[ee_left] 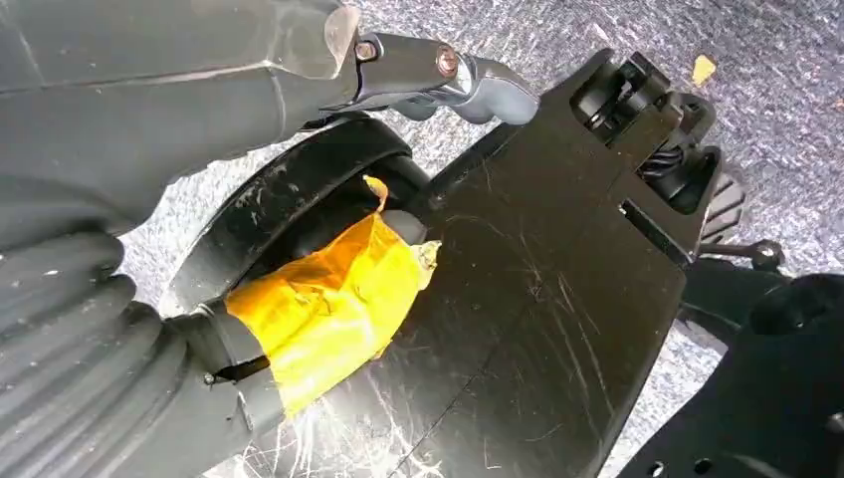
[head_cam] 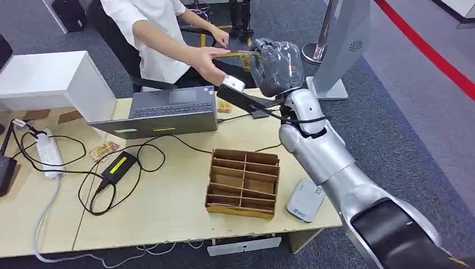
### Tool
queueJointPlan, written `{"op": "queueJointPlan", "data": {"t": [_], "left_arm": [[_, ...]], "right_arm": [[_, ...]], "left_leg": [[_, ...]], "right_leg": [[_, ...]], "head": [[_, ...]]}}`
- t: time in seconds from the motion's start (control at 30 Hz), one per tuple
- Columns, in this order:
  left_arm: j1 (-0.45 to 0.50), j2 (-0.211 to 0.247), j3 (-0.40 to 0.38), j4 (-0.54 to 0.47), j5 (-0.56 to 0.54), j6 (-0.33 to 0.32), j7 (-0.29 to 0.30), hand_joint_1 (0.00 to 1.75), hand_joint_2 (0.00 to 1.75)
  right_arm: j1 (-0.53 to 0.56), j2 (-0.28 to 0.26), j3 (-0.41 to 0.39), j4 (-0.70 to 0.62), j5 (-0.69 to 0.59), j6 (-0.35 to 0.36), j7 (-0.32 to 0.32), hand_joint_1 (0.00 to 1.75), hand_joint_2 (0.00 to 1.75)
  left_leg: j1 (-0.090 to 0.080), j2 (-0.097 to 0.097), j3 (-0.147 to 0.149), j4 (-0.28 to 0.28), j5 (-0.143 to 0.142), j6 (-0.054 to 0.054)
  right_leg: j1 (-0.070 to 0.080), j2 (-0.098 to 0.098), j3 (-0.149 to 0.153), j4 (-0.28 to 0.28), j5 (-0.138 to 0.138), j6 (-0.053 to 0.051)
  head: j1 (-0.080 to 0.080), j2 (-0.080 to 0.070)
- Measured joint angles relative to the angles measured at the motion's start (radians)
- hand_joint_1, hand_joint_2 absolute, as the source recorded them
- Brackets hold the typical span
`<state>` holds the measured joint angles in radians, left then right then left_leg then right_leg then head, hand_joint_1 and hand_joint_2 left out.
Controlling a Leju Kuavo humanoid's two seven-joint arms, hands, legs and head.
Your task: Pass the card to the sensor for recognition and then transmit it.
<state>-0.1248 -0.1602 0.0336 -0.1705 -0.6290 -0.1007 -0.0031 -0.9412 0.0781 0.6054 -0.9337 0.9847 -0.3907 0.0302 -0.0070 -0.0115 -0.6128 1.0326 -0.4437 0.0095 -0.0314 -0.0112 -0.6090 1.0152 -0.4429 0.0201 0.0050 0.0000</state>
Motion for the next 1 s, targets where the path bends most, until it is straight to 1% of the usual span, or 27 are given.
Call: {"op": "queueJointPlan", "data": {"t": [0.1, 0.2, 0.3, 0.33, 0.5, 0.63, 0.73, 0.87, 0.93, 1.0], "left_arm": [[-0.002, 0.000, 0.000, 0.000, -0.003, -0.007, 0.001, 0.00, 1.75], [-0.002, 0.000, 0.000, 0.000, -0.003, -0.010, 0.002, 0.00, 1.75], [-0.002, 0.000, 0.000, 0.000, -0.003, -0.010, 0.002, 0.00, 1.75], [-0.002, 0.000, 0.000, 0.000, -0.003, -0.010, 0.002, 0.00, 1.75], [-0.003, 0.001, 0.000, 0.000, -0.013, -0.023, -0.003, 0.00, 1.75], [-0.003, 0.001, 0.000, -0.001, -0.018, -0.018, -0.003, 0.00, 1.75], [-0.003, 0.001, 0.000, -0.001, -0.017, -0.016, -0.003, 0.00, 1.75], [-0.002, 0.001, 0.000, -0.001, -0.012, -0.013, -0.002, 0.00, 1.75], [-0.001, 0.001, 0.000, -0.001, -0.008, -0.010, -0.002, 0.00, 1.75], [0.000, 0.001, 0.001, -0.001, -0.003, -0.007, -0.003, 0.00, 1.75]], "right_arm": [[-0.032, 0.029, 0.014, 0.094, 0.046, -0.058, 0.012, 1.75, 1.75], [-0.048, 0.048, 0.022, 0.160, 0.058, -0.085, 0.009, 1.75, 1.75], [-0.055, 0.062, 0.024, 0.207, 0.066, -0.095, 0.000, 1.75, 1.75], [-0.056, 0.066, 0.025, 0.219, 0.065, -0.095, -0.003, 0.00, 1.75], [-0.055, 0.079, 0.025, 0.258, 0.065, -0.096, -0.031, 0.00, 1.75], [-0.054, 0.078, 0.022, 0.259, 0.087, -0.090, -0.019, 0.00, 1.75], [-0.054, 0.069, 0.019, 0.258, 0.109, -0.071, 0.003, 0.00, 1.75], [-0.054, 0.033, 0.008, 0.258, 0.151, -0.055, 0.044, 0.00, 1.75], [-0.054, 0.007, 0.001, 0.258, 0.176, -0.047, 0.064, 0.00, 1.75], [-0.055, -0.042, -0.005, 0.261, 0.220, -0.027, 0.089, 0.00, 1.75]], "left_leg": [[0.000, 0.000, 0.000, 0.000, 0.000, 0.000], [0.000, 0.000, 0.000, 0.000, 0.000, 0.000], [0.000, 0.000, 0.000, 0.000, 0.000, 0.000], [0.000, 0.000, 0.000, 0.000, 0.000, 0.000], [0.000, -0.001, -0.001, 0.000, 0.000, 0.000], [0.000, -0.001, -0.001, 0.000, 0.000, 0.000], [0.000, -0.001, -0.001, 0.000, 0.000, 0.000], [0.000, -0.001, -0.001, 0.000, 0.000, 0.000], [0.000, -0.001, -0.001, 0.001, 0.000, 0.000], [-0.001, -0.001, -0.001, 0.001, 0.000, 0.000]], "right_leg": [[0.000, 0.000, 0.000, 0.000, 0.000, 0.000], [0.000, 0.000, 0.000, 0.000, 0.000, 0.000], [0.000, 0.000, 0.000, 0.000, 0.000, 0.000], [0.000, 0.000, 0.000, 0.000, 0.000, 0.000], [0.000, -0.001, -0.001, 0.000, 0.000, 0.000], [0.000, 0.000, -0.002, 0.000, 0.000, 0.000], [0.000, 0.000, -0.002, -0.001, 0.000, 0.000], [0.000, 0.000, -0.002, -0.001, 0.000, 0.000], [0.000, 0.000, -0.002, -0.001, 0.000, 0.000], [0.000, -0.001, -0.001, -0.001, 0.000, 0.000]], "head": [[0.000, 0.000], [0.000, 0.000], [0.000, 0.000], [0.000, 0.000], [0.000, 0.000], [0.000, 0.000], [0.000, 0.000], [0.000, 0.000], [0.000, 0.000], [0.000, 0.000]]}}
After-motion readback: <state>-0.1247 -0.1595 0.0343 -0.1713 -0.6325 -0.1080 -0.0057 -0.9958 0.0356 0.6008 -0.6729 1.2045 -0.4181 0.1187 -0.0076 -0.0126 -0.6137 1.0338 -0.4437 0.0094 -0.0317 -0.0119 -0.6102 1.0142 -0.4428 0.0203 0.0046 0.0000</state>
